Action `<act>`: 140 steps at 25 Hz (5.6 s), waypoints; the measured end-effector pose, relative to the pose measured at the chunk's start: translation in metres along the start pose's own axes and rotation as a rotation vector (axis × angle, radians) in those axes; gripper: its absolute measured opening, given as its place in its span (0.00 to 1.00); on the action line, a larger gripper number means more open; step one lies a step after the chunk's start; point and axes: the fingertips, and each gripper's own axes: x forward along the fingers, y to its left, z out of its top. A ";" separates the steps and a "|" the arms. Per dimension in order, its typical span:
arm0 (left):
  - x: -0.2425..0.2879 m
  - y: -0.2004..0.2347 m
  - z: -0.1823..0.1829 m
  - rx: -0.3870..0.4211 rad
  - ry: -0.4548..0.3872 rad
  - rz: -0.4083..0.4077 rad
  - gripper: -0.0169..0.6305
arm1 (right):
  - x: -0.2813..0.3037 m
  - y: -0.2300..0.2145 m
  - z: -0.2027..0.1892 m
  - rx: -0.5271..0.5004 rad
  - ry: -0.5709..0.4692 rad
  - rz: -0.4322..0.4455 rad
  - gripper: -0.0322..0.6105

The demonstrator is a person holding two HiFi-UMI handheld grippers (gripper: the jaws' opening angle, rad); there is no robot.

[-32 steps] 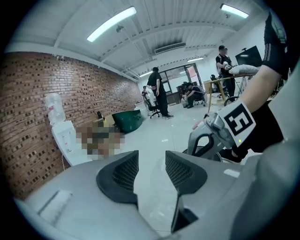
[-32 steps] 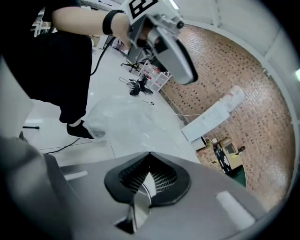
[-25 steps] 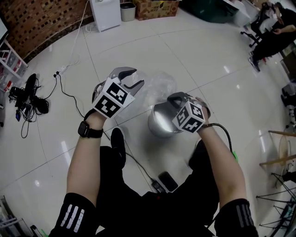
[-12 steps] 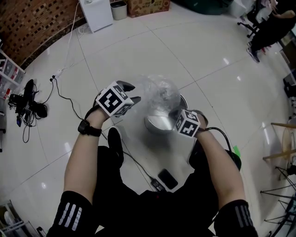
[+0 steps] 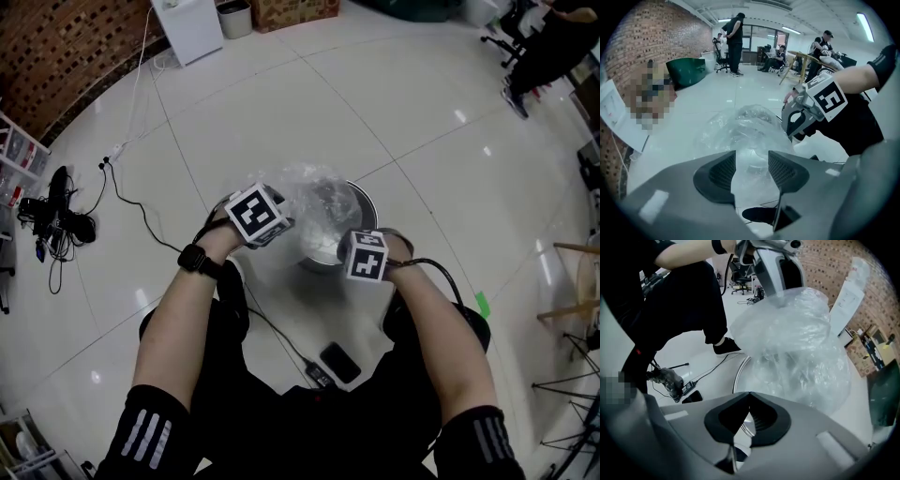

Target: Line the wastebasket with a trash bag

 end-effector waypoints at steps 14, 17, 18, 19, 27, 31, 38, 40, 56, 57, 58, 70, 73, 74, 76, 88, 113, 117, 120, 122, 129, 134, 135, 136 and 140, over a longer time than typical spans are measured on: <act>-0.001 0.010 0.038 0.075 -0.052 0.082 0.35 | -0.058 0.003 -0.003 0.047 -0.144 0.090 0.26; 0.003 0.001 0.051 0.113 -0.070 0.069 0.35 | -0.078 -0.038 -0.009 0.096 -0.211 -0.092 0.26; 0.005 -0.004 0.055 0.126 -0.073 0.061 0.35 | -0.083 -0.050 -0.013 0.105 -0.218 -0.145 0.26; 0.006 -0.008 0.058 0.141 -0.076 0.053 0.35 | -0.085 -0.060 -0.017 0.113 -0.218 -0.186 0.28; 0.014 -0.031 0.070 0.210 -0.079 0.013 0.35 | -0.061 -0.101 -0.018 0.147 -0.224 -0.277 0.32; 0.013 -0.039 0.070 0.227 -0.075 -0.013 0.35 | -0.032 -0.102 -0.020 0.160 -0.184 -0.228 0.32; -0.006 -0.031 0.068 0.226 -0.088 -0.027 0.35 | -0.005 -0.079 -0.016 0.183 -0.164 -0.077 0.11; -0.013 -0.025 0.066 0.218 -0.090 -0.017 0.35 | -0.003 -0.064 -0.019 0.190 -0.134 -0.014 0.09; 0.006 0.003 0.030 0.203 0.058 0.068 0.35 | 0.028 -0.051 -0.046 0.170 -0.009 0.004 0.06; 0.005 0.003 0.032 0.204 0.054 0.070 0.35 | 0.032 -0.049 -0.044 0.158 -0.004 0.010 0.07; 0.004 0.003 0.035 0.205 0.047 0.071 0.35 | 0.036 -0.048 -0.044 0.146 0.004 0.015 0.08; -0.005 0.008 0.039 0.203 0.024 0.079 0.35 | -0.039 -0.072 -0.023 0.089 -0.074 -0.101 0.23; -0.008 0.008 0.038 0.204 0.023 0.084 0.35 | -0.063 -0.074 0.004 0.229 -0.254 -0.053 0.23; -0.009 0.008 0.037 0.203 0.023 0.085 0.35 | -0.068 -0.076 0.011 0.312 -0.319 -0.018 0.23; -0.009 0.008 0.038 0.200 0.023 0.087 0.35 | -0.069 -0.080 0.016 0.449 -0.396 0.039 0.25; -0.011 0.008 0.039 0.197 0.021 0.081 0.35 | -0.007 -0.054 0.012 0.517 -0.332 0.173 0.26; -0.008 0.026 0.008 0.175 0.094 0.117 0.34 | -0.124 -0.109 -0.080 0.497 -0.128 -0.282 0.06; 0.007 0.036 -0.008 0.103 0.109 0.109 0.35 | -0.121 -0.118 -0.096 0.483 -0.079 -0.292 0.06; 0.025 0.029 -0.014 0.074 0.098 0.053 0.35 | -0.112 -0.123 -0.100 0.485 -0.089 -0.271 0.06; 0.032 0.029 -0.018 0.080 0.121 0.051 0.29 | -0.108 -0.128 -0.098 0.479 -0.100 -0.257 0.06; 0.037 0.063 -0.011 0.114 0.118 0.163 0.02 | -0.090 -0.137 -0.114 0.557 -0.104 -0.256 0.06; 0.039 0.096 0.010 0.083 0.045 0.232 0.02 | -0.079 -0.154 -0.122 0.623 -0.142 -0.288 0.06; 0.041 0.100 0.014 0.083 0.033 0.239 0.02 | -0.077 -0.158 -0.122 0.629 -0.152 -0.293 0.06; 0.043 0.105 0.018 0.082 0.020 0.244 0.02 | -0.075 -0.161 -0.122 0.633 -0.155 -0.301 0.06; 0.056 0.120 0.024 0.060 -0.011 0.258 0.02 | -0.068 -0.178 -0.133 0.631 -0.129 -0.357 0.06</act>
